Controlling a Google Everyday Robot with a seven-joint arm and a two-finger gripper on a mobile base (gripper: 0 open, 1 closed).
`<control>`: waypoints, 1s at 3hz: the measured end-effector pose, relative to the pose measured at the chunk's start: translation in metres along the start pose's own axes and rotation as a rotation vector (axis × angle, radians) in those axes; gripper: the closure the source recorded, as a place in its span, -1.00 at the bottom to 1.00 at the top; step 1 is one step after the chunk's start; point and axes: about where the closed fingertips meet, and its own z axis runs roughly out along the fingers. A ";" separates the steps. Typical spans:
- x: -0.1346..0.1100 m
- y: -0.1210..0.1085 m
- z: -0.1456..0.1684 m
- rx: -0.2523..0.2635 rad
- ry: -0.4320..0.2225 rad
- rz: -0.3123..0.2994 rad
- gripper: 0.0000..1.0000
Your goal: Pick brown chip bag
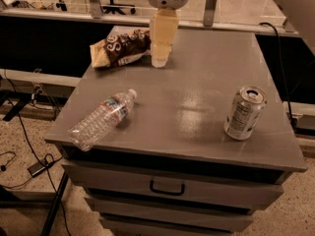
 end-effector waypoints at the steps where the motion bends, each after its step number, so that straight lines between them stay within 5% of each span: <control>1: 0.004 -0.008 0.008 0.034 0.036 -0.005 -1.00; 3: 0.065 -0.072 0.050 0.233 0.141 0.100 -1.00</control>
Offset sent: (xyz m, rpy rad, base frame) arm 0.1021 -0.0310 -0.0261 -0.1208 -0.2668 -0.2233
